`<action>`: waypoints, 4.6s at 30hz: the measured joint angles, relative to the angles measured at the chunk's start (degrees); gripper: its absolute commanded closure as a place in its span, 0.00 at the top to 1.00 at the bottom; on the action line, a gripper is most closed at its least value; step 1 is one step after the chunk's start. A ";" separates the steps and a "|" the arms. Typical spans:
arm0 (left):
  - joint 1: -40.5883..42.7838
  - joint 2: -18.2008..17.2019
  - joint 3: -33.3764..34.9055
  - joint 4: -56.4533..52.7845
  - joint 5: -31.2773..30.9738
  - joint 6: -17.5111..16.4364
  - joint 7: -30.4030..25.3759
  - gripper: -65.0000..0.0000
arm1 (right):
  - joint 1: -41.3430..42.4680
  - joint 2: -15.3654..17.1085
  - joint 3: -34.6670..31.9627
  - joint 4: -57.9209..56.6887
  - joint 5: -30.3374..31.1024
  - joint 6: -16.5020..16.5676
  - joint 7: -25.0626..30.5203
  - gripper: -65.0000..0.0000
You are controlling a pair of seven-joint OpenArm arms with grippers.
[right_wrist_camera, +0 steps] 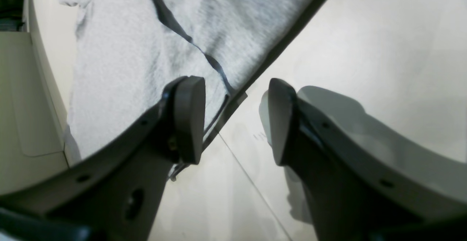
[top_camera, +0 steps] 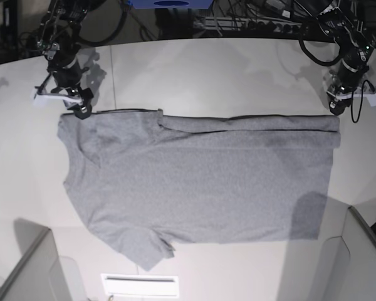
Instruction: Fold the T-shirt properly
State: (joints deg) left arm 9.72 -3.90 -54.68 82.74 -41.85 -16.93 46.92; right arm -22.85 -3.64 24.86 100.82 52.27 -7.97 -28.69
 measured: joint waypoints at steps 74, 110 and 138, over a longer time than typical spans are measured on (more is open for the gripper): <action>-2.10 -5.92 4.11 0.04 0.76 0.26 8.81 0.00 | 8.35 3.48 5.51 -9.81 -0.07 0.07 -4.07 0.00; 7.28 -8.46 -3.30 14.01 -0.66 4.96 24.28 0.00 | 4.11 10.23 7.04 -5.60 16.79 -18.18 -21.22 0.00; 12.20 -8.68 -3.43 13.66 -0.24 4.96 24.04 0.00 | -8.68 5.99 6.54 4.07 11.15 -18.14 -16.79 0.00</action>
State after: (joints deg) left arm 21.91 -12.58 -58.11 96.40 -42.09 -11.97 70.96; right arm -31.53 2.35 31.40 104.88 63.42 -26.11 -45.47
